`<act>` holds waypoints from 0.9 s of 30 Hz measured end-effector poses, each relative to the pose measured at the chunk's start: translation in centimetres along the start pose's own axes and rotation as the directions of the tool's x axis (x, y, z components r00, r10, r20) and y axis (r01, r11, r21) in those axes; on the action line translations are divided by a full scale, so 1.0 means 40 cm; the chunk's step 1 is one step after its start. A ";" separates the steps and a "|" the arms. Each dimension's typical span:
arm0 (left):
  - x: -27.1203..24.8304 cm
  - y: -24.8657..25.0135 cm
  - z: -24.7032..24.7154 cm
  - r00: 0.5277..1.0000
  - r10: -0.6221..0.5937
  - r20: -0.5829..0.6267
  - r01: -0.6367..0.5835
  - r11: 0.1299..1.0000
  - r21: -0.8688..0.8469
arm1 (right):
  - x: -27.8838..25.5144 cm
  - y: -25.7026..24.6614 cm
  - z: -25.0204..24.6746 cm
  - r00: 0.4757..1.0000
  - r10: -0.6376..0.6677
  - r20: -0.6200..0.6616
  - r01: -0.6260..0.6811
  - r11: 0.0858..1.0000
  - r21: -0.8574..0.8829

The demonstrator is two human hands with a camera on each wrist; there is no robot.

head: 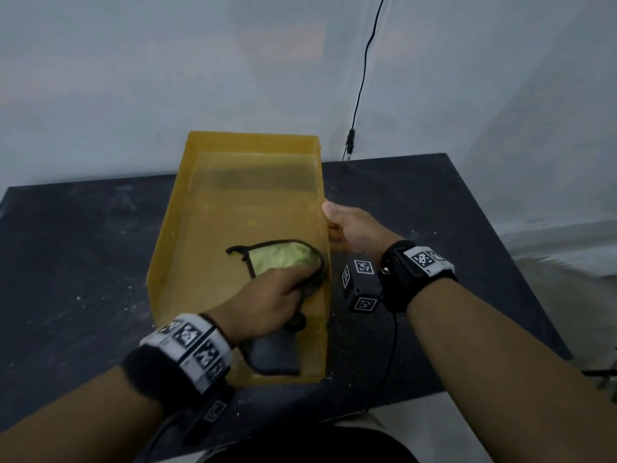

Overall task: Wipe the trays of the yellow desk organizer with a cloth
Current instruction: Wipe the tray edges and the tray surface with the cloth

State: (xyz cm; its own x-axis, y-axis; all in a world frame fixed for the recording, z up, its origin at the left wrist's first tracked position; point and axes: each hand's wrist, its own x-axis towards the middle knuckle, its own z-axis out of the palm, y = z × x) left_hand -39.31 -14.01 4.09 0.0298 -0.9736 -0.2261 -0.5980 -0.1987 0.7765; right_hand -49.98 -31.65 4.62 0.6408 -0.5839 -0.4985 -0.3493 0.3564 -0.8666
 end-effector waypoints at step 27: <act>0.236 0.040 -0.080 0.973 -0.059 -0.223 -0.022 0.939 -0.342 | 0.048 0.005 -0.014 0.995 0.046 0.083 -0.041 0.997 -0.068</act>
State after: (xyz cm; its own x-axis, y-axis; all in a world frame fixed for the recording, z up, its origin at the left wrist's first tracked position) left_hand -37.42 -23.87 5.10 0.2430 -0.9607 -0.1344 -0.2885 -0.2039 0.9355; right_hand -49.22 -33.12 3.49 0.6784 -0.5044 -0.5342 -0.4207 0.3294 -0.8453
